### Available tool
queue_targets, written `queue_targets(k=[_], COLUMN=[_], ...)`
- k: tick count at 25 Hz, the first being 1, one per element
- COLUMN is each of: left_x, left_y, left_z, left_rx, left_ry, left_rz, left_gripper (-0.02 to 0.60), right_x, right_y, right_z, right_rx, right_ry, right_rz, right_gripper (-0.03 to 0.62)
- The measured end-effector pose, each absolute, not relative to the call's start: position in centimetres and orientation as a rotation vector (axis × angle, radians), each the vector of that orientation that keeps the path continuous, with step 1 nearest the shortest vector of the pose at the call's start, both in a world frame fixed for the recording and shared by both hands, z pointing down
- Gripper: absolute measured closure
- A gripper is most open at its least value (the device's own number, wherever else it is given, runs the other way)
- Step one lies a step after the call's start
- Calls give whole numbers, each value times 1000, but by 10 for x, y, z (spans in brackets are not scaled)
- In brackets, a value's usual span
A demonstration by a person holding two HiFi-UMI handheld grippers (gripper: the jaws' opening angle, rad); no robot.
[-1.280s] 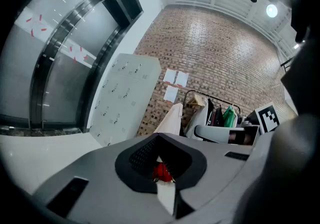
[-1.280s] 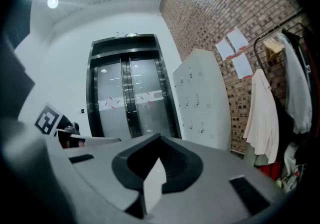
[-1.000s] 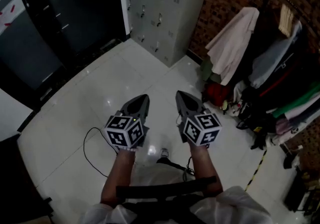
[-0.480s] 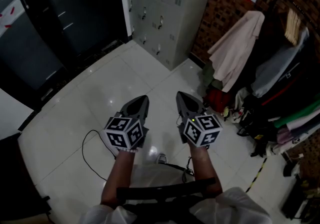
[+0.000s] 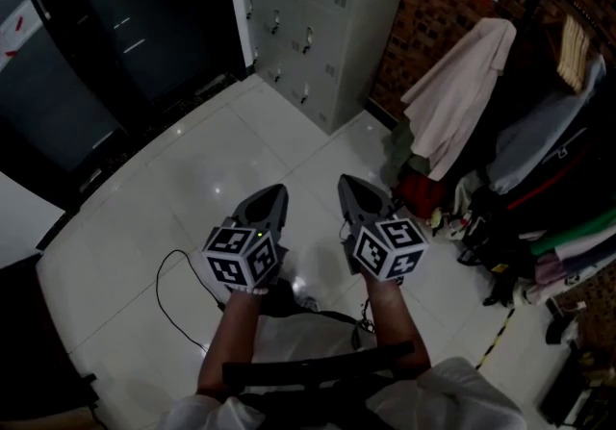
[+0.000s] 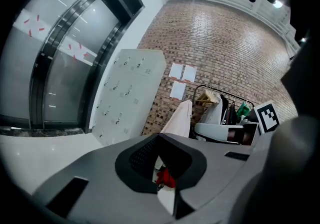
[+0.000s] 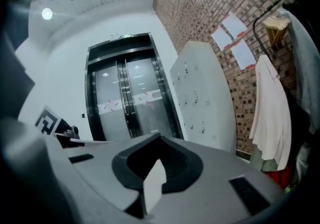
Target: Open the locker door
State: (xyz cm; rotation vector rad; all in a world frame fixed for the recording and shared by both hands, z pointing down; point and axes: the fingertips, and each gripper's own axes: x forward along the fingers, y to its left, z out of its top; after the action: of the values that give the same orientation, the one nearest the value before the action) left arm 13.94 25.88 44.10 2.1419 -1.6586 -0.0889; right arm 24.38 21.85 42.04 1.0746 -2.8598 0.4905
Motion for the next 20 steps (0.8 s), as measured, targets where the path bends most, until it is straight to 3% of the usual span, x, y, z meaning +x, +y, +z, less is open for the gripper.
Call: queue_targets(k=[20], left_x=[66], left_y=[82], left_z=[457], left_rx=[2186], left_ry=[-1591], left_rz=[-67], left_gripper=[583], right_x=[165], right_y=[49], right_z=[445], right_rx=[1133], right_ry=[-2825], right_rz=[520], right_gripper=[588])
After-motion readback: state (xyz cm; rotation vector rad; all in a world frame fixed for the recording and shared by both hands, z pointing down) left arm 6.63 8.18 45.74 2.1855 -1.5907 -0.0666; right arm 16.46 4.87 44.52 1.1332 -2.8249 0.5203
